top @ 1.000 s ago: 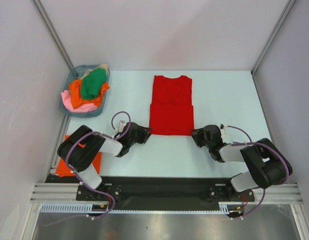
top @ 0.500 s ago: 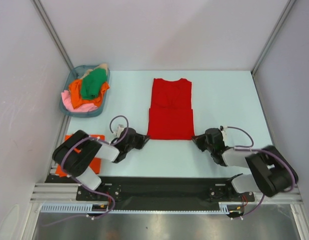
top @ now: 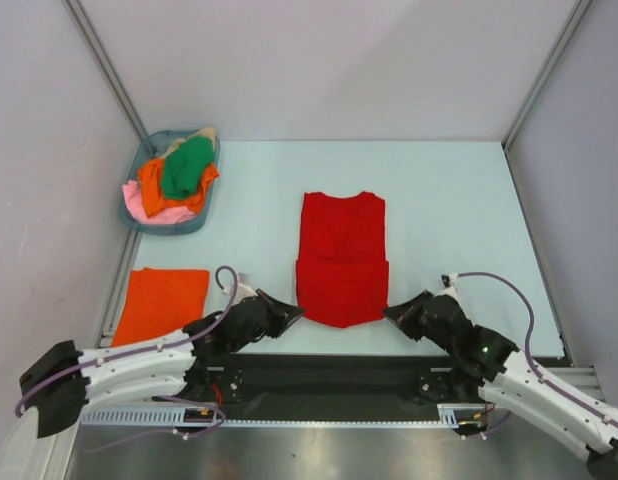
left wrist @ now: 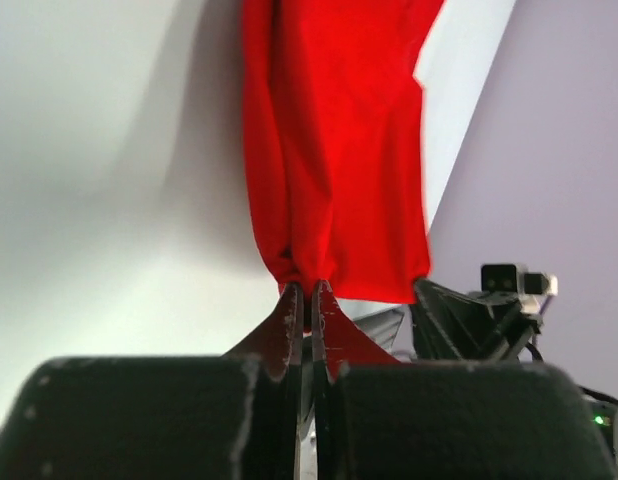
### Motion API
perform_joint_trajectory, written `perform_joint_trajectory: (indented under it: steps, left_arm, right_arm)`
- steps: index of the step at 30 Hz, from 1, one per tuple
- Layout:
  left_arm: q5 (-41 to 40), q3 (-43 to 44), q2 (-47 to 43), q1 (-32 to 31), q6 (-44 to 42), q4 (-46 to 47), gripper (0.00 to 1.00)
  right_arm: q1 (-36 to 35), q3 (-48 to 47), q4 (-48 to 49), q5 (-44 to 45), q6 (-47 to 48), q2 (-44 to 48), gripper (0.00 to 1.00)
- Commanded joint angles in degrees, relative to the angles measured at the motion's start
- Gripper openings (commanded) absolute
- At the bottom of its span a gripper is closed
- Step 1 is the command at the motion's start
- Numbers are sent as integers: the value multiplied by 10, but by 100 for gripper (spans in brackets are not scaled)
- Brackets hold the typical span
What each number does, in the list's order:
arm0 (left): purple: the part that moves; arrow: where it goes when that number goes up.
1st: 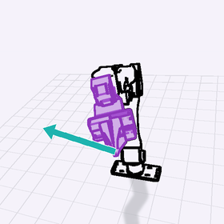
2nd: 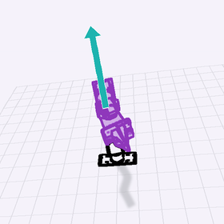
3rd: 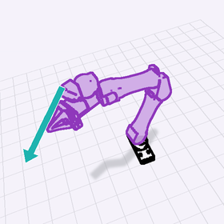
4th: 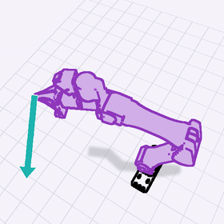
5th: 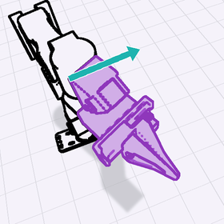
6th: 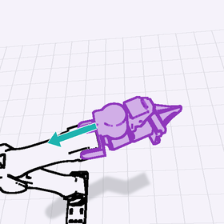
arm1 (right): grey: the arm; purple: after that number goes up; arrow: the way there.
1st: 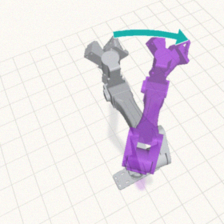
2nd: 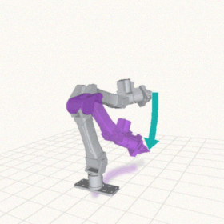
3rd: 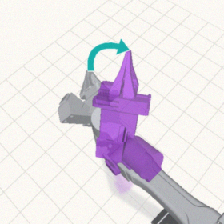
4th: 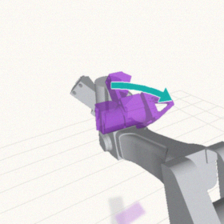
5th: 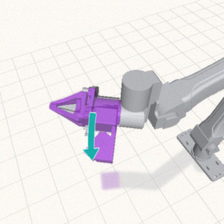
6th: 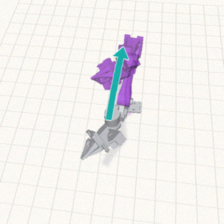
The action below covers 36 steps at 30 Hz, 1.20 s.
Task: Fold and stack the t-shirts
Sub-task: Fold the tshirt
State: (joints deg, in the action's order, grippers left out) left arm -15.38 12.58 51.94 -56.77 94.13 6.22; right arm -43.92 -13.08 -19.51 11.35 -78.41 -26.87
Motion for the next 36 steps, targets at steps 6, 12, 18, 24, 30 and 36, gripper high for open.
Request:
perform_joint_trajectory:
  steps: [6, 12, 18, 24, 30, 36]
  left_arm:
    - [-119, 18, -147, -122, 86, -236, 0]
    - [-181, 93, -154, -181, 59, -313, 0]
    - [-210, 213, -78, -149, -88, -332, 0]
    - [-94, 277, -12, 16, -255, -221, 0]
    - [45, 381, 111, 154, -356, -165, 0]
    - [147, 473, 252, 241, -395, -128, 0]
  right_arm:
    - [-249, -89, -255, 193, -161, 54, 0]
    - [-367, -130, -299, 275, -222, 23, 0]
    - [-310, -194, -297, 297, -135, -4, 0]
    - [15, -211, -169, 49, 105, -42, 0]
    - [222, -271, -76, -174, 231, -177, 0]
    - [301, -340, -4, -251, 277, -324, 0]
